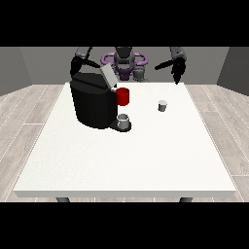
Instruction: Insert the coffee pod into the coffee machine and close the lid
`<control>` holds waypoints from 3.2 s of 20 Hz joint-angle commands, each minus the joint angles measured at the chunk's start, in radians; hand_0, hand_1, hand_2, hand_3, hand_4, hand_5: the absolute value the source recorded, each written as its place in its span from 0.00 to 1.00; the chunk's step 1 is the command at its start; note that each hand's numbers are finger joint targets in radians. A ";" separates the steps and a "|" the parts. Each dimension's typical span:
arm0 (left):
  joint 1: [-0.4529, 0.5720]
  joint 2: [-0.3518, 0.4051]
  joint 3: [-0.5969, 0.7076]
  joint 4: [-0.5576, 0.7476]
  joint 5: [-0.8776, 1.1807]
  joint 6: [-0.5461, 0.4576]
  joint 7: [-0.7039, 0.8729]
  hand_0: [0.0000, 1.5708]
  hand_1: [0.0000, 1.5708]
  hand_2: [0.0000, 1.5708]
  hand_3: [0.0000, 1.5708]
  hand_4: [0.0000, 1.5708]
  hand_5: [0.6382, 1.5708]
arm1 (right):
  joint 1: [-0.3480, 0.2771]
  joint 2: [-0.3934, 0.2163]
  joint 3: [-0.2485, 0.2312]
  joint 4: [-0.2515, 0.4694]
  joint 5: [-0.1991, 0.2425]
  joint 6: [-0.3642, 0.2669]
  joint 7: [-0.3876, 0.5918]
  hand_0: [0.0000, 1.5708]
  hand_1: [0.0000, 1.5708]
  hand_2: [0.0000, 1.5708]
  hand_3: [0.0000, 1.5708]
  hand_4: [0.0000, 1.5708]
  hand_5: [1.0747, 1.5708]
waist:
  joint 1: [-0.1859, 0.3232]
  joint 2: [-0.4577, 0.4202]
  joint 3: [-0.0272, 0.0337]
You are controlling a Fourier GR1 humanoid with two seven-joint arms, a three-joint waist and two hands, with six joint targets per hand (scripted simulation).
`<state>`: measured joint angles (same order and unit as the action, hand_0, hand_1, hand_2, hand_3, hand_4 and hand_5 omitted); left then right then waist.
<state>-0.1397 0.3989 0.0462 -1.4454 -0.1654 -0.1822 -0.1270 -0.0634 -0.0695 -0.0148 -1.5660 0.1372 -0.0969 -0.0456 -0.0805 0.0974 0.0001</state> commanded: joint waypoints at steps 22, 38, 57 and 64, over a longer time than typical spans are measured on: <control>-0.365 0.052 -0.062 0.472 -0.340 0.027 -0.022 0.31 0.31 0.46 0.31 0.00 1.00 | -0.189 0.054 -0.012 0.197 0.029 -0.054 0.009 0.00 0.00 0.00 0.00 0.00 1.00 | -0.025 0.145 0.0002; -0.435 0.086 -0.152 0.738 -0.633 0.182 -0.115 0.56 0.56 0.64 0.52 0.18 1.00 | -0.217 0.061 0.065 0.147 0.016 -0.025 0.080 0.00 0.00 0.00 0.00 0.00 1.00 | -0.102 0.157 -0.0004; -0.558 0.017 -0.066 0.789 -0.598 0.049 -0.215 0.92 0.92 0.91 0.86 0.34 1.00 | -0.202 -0.007 -0.020 0.332 0.040 -0.058 0.031 0.00 0.00 0.00 0.00 0.00 1.00 | -0.043 0.065 -0.0001; -0.664 -0.023 -0.089 0.709 -0.585 -0.146 -0.098 0.90 0.90 0.89 0.85 0.34 1.00 | -0.130 -0.009 -0.011 0.428 0.048 -0.045 -0.057 0.00 0.00 0.00 0.00 0.00 1.00 | -0.041 -0.048 0.0004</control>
<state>-0.7807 0.3844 -0.0481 -0.7113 -0.7613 -0.2663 -0.2519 -0.2352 -0.0393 -0.0075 -1.1657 0.2046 -0.1865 -0.0471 -0.1136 0.0934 0.0005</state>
